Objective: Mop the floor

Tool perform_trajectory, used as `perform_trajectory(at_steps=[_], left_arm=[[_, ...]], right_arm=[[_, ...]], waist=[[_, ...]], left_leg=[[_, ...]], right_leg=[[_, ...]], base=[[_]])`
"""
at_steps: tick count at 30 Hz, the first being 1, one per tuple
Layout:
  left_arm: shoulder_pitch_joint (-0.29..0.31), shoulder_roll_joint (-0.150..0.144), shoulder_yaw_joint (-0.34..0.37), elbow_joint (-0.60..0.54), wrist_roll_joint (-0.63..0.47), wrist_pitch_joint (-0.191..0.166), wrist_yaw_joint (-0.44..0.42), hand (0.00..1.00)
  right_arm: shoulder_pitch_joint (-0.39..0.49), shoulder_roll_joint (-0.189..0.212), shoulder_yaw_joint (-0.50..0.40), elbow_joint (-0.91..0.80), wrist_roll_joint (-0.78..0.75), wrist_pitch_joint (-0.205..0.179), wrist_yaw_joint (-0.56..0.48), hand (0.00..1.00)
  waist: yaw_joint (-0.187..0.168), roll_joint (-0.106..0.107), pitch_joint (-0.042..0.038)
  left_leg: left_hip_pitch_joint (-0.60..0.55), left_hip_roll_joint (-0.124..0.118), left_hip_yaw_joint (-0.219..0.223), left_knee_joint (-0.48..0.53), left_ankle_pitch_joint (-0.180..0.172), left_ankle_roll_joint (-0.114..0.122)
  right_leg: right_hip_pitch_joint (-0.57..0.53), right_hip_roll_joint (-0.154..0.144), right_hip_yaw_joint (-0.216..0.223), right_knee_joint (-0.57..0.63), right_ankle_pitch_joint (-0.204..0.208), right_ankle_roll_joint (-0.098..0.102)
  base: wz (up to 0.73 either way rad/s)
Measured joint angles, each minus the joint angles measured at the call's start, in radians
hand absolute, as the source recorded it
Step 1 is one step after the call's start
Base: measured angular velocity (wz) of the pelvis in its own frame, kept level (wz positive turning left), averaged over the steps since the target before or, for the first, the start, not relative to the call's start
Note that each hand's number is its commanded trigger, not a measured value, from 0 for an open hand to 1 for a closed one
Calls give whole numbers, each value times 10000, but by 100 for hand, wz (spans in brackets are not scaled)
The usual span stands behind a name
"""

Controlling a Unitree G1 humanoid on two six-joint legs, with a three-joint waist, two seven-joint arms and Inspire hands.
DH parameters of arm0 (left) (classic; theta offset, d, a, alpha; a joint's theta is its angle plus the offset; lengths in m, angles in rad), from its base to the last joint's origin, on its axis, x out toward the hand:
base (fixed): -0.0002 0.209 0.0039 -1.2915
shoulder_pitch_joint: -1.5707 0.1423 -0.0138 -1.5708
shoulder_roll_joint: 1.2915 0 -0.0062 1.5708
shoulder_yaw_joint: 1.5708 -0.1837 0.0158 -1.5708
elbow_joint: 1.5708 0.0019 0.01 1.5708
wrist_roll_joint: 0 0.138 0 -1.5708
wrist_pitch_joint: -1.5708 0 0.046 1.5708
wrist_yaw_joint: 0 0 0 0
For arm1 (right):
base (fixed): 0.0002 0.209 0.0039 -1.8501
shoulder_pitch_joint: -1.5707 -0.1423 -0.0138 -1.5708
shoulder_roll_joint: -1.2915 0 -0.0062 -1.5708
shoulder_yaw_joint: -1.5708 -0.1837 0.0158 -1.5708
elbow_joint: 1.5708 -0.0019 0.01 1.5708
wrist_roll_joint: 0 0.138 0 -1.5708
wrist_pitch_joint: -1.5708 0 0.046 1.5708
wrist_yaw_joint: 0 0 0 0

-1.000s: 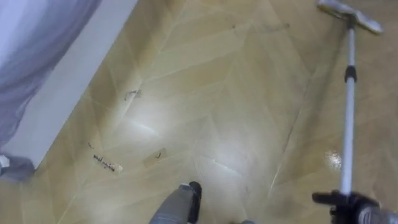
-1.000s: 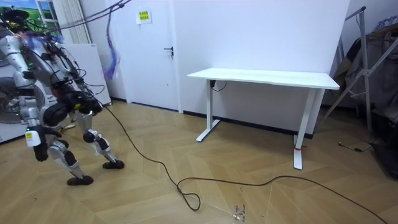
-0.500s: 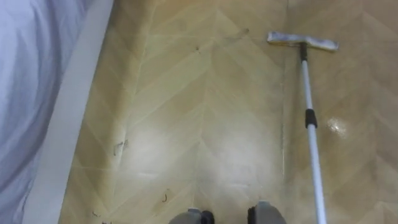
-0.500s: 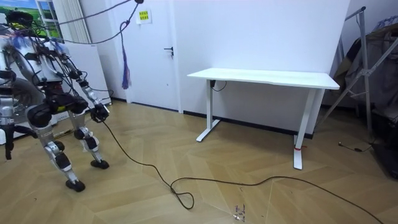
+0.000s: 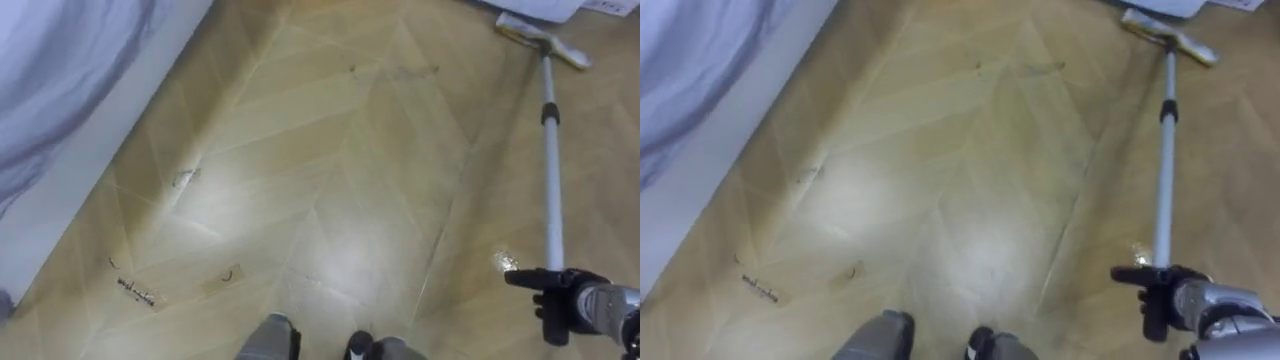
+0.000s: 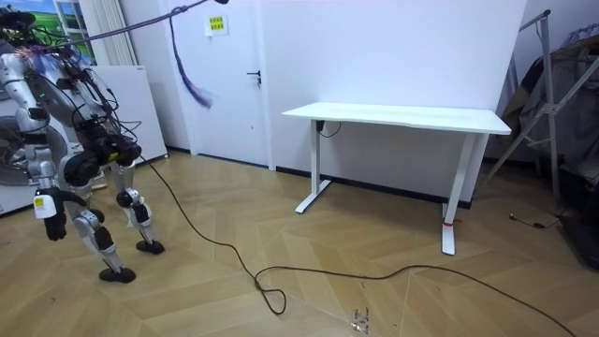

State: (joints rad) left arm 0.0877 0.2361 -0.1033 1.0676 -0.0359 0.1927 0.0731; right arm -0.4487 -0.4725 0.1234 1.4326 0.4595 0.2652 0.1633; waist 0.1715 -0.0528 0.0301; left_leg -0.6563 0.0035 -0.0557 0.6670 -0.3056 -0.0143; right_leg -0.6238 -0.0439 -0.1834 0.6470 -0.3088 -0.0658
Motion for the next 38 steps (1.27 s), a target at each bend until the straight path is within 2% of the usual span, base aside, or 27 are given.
perform_trajectory(at_steps=[1,4,6,8,11,14,18,21,22,23,26,33,38], left_arm=[[16,-70,0,52,30,70,-36,0],[46,-74,17,63,84,103,-173,0],[41,-72,37,120,88,16,-185,0],[48,-80,12,150,81,-94,-208,0],[45,-193,12,183,87,-140,-282,0],[49,-236,62,255,85,-215,-386,0],[58,-238,132,392,131,-298,-384,0],[142,-240,232,472,694,-279,-402,0],[229,-240,321,351,829,-232,-400,0],[303,-255,411,183,898,-216,-401,0],[242,-345,597,112,883,-263,-365,0],[-32,-469,822,117,863,-297,-96,0],[-5,-535,944,139,829,-277,-115,0]], right_arm=[[187,1,24,31,-8,-123,48,100],[983,84,26,84,-9,-379,166,100],[1580,285,60,98,29,-591,166,100],[2159,767,186,196,25,-761,141,100],[2535,1337,410,381,78,-906,161,100],[2925,1655,490,494,66,-1045,147,100],[3351,1738,521,493,-8,-1146,232,100],[3611,1833,520,441,-296,-1133,241,100],[3728,1909,525,415,-305,-1133,257,100],[3875,1973,555,366,-301,-1120,293,100],[4149,2018,771,325,-283,-1103,390,100],[4430,2339,986,38,20,-833,472,100],[4514,2632,874,32,-19,-793,457,100]], waist=[[2,145,43],[-7,442,18],[-45,528,2],[-151,540,-3],[-372,574,-29],[-596,610,-62],[-695,626,-112],[-833,534,-161],[-849,458,-216],[-857,395,-237],[-879,279,-233],[-910,-48,-243],[-1157,-44,-248]], left_leg=[[148,-13,14,-343,160,26],[516,-61,157,-1015,465,59],[856,-70,290,-1381,580,61],[1384,-64,390,-1853,668,47],[1937,10,538,-2336,724,34],[2679,23,555,-2830,754,32],[3529,45,601,-3367,756,33],[4246,48,673,-3720,756,33],[4497,54,697,-3837,756,34],[4802,67,725,-3966,756,34],[5613,58,788,-4213,756,34],[6718,89,839,-4719,756,33],[7115,74,856,-4802,756,34]], right_leg=[[154,-49,-92,-304,188,-14],[456,-122,-130,-850,383,1],[714,-159,-129,-1096,409,2],[1152,-153,-120,-1425,412,0],[1662,-51,-112,-1916,507,11],[2401,21,-109,-2427,563,62],[3258,99,-92,-2940,628,133],[3984,133,-86,-3363,648,169],[4223,154,-82,-3479,656,182],[4532,183,-87,-3634,673,207],[5413,210,-119,-4147,732,265],[6386,313,-88,-4490,744,285],[6780,311,28,-4626,772,323]], base=[[4],[3],[0],[-2],[-8],[0],[-4],[-2],[-7],[-5],[-1],[-6],[-2]])
